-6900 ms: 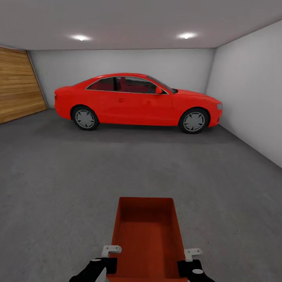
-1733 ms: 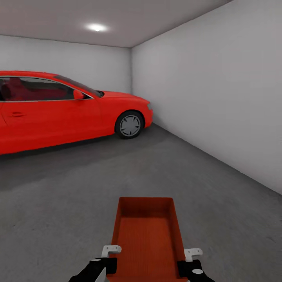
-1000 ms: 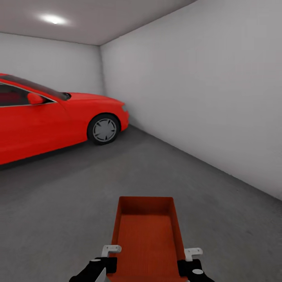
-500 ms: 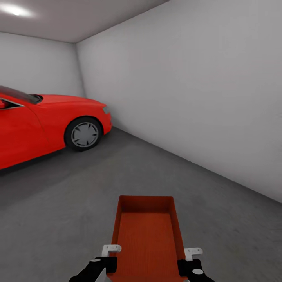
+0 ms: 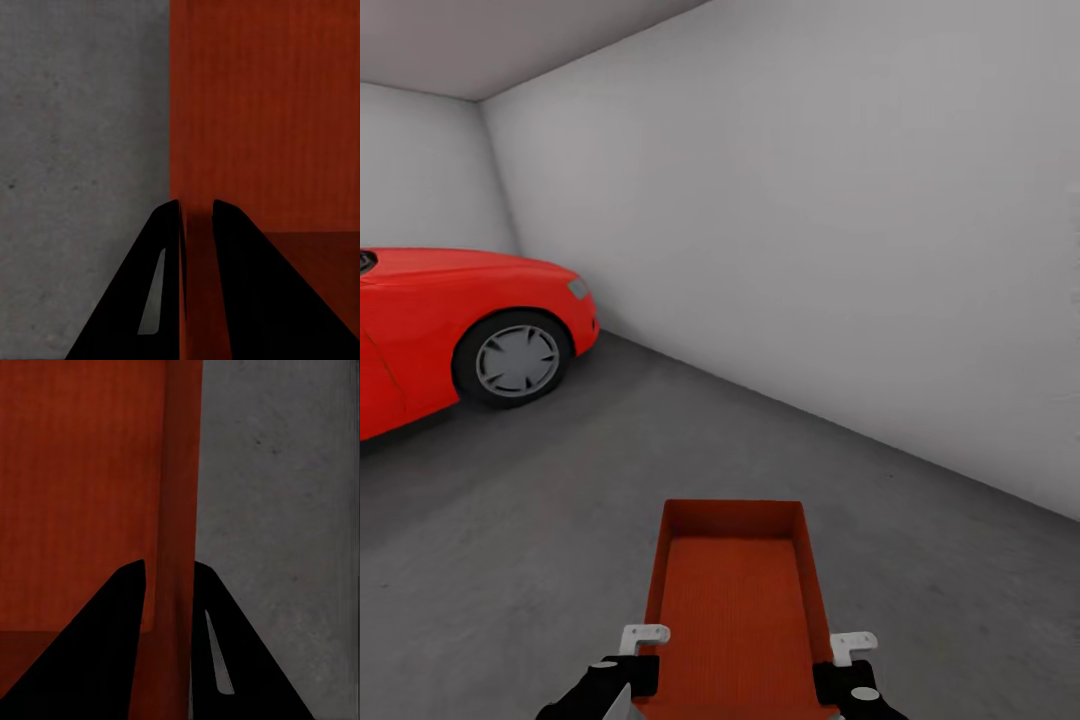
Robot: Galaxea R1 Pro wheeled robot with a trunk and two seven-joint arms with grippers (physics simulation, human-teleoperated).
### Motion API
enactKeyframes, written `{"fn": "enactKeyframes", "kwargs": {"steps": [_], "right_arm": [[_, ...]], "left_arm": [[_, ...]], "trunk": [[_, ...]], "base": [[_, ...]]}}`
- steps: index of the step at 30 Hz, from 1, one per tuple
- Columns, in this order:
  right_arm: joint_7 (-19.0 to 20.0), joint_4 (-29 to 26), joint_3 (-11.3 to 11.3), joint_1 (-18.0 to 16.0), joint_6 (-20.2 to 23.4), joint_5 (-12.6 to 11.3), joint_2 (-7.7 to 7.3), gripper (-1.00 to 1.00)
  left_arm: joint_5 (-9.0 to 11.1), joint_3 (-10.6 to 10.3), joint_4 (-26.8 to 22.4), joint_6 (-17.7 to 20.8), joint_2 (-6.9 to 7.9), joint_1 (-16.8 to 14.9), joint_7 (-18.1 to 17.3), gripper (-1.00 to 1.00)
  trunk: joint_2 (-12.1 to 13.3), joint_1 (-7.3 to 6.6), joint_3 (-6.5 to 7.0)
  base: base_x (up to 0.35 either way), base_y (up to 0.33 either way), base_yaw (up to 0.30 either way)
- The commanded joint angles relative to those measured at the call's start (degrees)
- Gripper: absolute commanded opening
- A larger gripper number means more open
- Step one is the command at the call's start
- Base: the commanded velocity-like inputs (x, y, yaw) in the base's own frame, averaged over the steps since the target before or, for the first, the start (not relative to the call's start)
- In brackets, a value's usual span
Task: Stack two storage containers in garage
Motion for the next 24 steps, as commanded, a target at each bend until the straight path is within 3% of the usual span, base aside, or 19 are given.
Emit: {"fn": "enactKeyframes", "kwargs": {"steps": [1,24], "right_arm": [[-0.70,0.30,-0.12,-0.04,1.30,-1.32,0.01,-1.00],[-0.64,0.30,-0.12,-0.04,1.30,-1.32,0.01,-1.00]], "left_arm": [[-0.61,-0.07,-0.32,-2.67,-0.04,-0.01,0.54,-1.00],[-0.61,-0.07,-0.34,-2.67,-0.04,-0.01,0.54,-1.00]], "trunk": [[-0.03,0.03,-0.06],[-0.03,0.03,-0.06]], "base": [[0.323,0.000,-0.260],[0.323,0.000,-0.259]]}}
